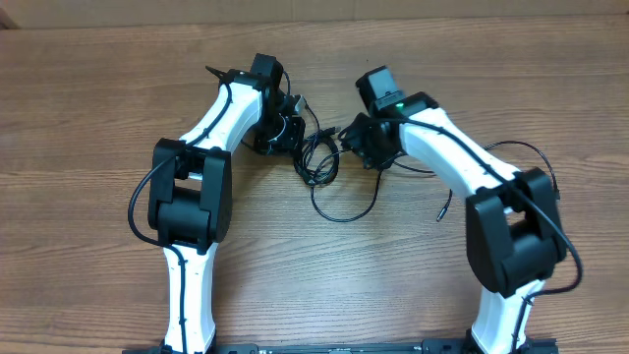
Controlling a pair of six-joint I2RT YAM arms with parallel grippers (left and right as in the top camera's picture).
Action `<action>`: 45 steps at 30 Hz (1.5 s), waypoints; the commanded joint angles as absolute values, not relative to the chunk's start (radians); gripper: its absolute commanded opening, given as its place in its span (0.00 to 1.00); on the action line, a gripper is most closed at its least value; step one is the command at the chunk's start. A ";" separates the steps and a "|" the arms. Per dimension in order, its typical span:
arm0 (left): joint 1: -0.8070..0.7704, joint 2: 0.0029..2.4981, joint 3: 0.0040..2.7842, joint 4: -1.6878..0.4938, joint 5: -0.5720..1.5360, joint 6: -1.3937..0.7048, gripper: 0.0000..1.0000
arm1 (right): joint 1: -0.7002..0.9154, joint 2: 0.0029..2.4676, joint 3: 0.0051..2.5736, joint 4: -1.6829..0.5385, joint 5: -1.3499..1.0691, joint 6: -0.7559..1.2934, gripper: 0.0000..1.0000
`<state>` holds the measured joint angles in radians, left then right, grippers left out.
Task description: Untangle cables
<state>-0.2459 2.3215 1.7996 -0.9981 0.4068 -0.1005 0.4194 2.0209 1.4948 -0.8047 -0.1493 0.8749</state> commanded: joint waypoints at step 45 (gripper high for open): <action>-0.236 2.339 1.792 -0.995 0.389 -0.093 0.05 | -0.211 1.498 1.715 -1.154 -0.420 0.600 0.04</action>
<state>-0.2459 2.3215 1.7996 -0.9981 0.4072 -0.1005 -0.1421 1.5406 1.6905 -1.1549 -0.3153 0.6083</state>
